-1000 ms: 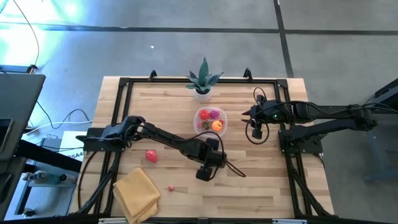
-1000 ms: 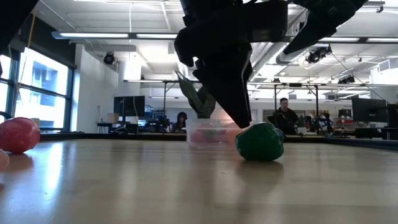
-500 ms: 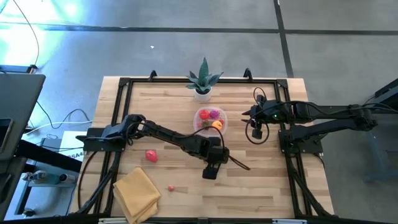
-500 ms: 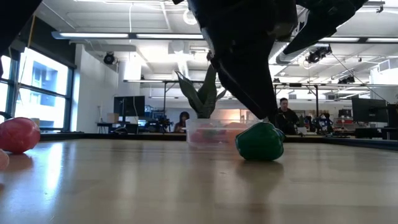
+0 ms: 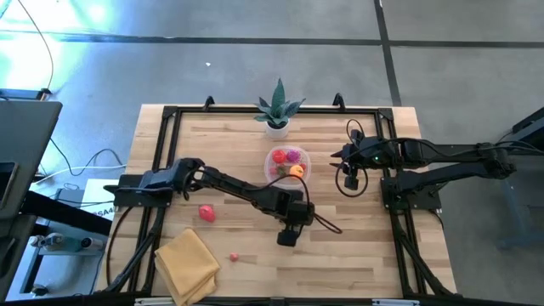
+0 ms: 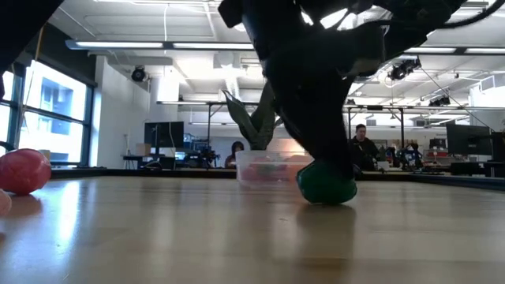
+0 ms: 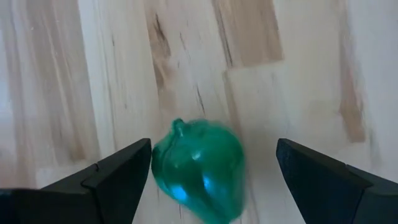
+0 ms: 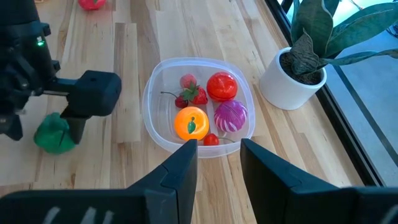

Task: Pick and placing Produce into tupperware
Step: Put the green bell pepper into the transparent container

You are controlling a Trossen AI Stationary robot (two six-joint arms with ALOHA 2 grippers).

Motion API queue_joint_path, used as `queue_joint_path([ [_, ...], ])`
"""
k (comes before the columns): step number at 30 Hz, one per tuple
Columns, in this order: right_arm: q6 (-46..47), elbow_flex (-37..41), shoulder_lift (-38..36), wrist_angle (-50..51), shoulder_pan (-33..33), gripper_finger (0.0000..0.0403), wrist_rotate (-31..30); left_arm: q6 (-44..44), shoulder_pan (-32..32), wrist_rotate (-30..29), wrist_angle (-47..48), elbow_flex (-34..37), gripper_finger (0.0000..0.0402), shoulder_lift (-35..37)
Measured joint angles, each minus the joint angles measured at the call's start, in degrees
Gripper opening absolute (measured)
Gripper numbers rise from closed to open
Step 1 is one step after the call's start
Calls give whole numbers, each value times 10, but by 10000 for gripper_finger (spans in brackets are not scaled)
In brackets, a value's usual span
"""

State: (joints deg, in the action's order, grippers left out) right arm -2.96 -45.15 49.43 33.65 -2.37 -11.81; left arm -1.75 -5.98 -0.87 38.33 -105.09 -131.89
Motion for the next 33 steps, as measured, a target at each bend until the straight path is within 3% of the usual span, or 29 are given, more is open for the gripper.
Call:
queue_joint_path([
  [14, 0, 0, 0, 0, 0, 113, 0, -14, 0, -2, 8, 0, 337, -22],
  [33, 0, 0, 0, 0, 0, 113, 0, -241, 18, 5, 17, -1, 337, -20],
])
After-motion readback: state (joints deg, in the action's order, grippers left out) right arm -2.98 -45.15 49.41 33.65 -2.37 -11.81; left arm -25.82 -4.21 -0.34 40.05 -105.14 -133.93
